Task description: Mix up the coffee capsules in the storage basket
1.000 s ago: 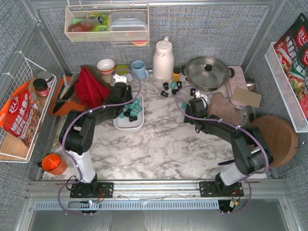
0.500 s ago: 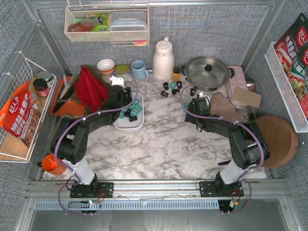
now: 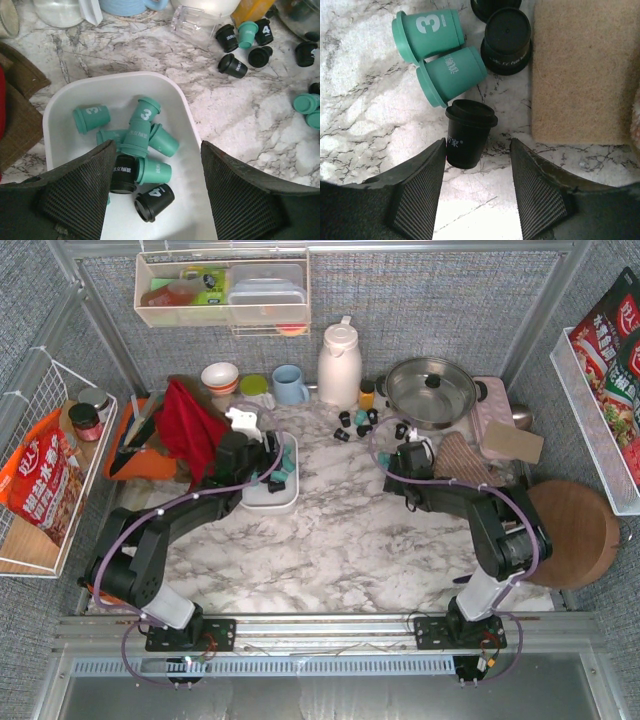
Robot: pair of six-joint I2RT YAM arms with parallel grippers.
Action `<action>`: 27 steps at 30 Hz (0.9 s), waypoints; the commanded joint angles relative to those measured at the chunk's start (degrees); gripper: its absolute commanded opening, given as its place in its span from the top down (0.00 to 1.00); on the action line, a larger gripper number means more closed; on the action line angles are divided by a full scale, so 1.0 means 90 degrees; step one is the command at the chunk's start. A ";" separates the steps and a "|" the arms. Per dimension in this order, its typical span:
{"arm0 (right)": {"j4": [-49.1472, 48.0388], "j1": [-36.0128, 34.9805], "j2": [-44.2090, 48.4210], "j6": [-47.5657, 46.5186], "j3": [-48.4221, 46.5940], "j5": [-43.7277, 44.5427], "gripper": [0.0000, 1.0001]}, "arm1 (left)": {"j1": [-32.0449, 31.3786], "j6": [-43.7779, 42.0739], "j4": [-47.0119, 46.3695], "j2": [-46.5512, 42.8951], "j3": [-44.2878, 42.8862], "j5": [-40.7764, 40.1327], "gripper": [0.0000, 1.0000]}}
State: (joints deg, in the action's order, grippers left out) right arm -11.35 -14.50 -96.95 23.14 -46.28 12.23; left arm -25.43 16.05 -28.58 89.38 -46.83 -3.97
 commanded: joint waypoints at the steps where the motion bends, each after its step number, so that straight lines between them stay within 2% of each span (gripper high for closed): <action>1: -0.0312 -0.0001 -0.0093 -0.0142 -0.0074 0.0068 0.43 | -0.0045 0.0112 -0.0278 -0.0114 0.0072 0.0369 0.23; 8: -0.0287 -0.0005 -0.0165 -0.0227 -0.0141 0.0167 0.46 | -0.0183 0.0091 -0.0343 -0.0173 0.0200 0.0619 0.22; 14: -0.0305 -0.0002 -0.0151 -0.0251 -0.0121 0.0146 0.56 | -0.0432 -0.0232 -0.0789 -0.0218 0.0413 0.0867 0.20; 19: -0.0344 -0.0001 -0.0139 -0.0266 -0.0094 0.0116 0.68 | -0.0581 -0.0329 -0.0936 -0.0280 0.0495 0.1007 0.02; 24: -0.0314 -0.0003 -0.0105 -0.0256 -0.0075 0.0116 0.79 | -0.0636 -0.0278 -0.0928 -0.0298 0.0519 0.0988 0.01; 27: -0.0285 0.0000 0.0011 -0.0263 -0.0041 0.0060 0.81 | -0.0669 -0.0260 -0.0945 -0.0296 0.0544 0.1006 0.01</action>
State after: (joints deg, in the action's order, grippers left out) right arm -12.84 -14.50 -98.08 20.84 -47.00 13.15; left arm -31.14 13.69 -34.59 87.15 -42.19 4.49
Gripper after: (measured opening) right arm 0.259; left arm 0.992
